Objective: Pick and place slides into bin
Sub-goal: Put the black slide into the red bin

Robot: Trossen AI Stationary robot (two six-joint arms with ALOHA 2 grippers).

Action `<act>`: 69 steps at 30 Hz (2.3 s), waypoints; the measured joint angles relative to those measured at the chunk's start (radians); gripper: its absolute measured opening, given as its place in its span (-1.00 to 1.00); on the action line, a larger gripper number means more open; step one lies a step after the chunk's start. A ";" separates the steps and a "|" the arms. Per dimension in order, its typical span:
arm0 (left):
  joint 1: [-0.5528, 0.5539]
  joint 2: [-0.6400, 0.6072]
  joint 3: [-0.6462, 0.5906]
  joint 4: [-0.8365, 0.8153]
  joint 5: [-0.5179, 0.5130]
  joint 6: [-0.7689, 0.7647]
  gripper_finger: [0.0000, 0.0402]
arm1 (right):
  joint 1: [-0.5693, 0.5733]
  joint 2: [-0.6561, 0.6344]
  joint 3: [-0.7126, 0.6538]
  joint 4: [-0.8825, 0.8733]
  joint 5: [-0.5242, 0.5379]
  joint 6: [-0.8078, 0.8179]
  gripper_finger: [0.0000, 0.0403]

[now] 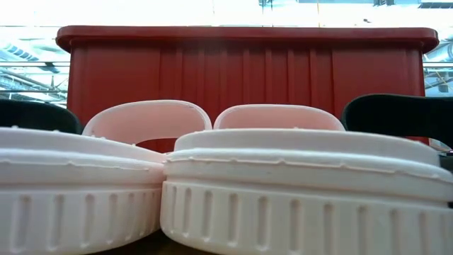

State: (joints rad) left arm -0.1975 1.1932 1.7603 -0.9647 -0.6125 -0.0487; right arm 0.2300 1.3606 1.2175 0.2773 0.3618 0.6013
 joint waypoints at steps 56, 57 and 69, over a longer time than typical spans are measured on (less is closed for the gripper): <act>0.642 0.528 -0.313 0.193 0.189 0.939 -1.00 | -0.533 -0.361 0.000 -0.324 -0.364 -0.137 -0.36; 0.642 0.528 -0.334 0.208 0.183 0.945 -1.00 | -0.532 -0.361 0.000 -0.324 -0.364 -0.132 -0.36; 0.650 0.529 -0.541 0.367 0.167 1.027 -1.00 | -0.532 -0.359 0.000 -0.335 -0.359 -0.091 -0.36</act>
State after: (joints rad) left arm 0.4522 1.7219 1.2196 -0.5977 -0.4457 0.9785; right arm -0.3023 1.0012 1.2175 -0.0572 0.0025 0.5103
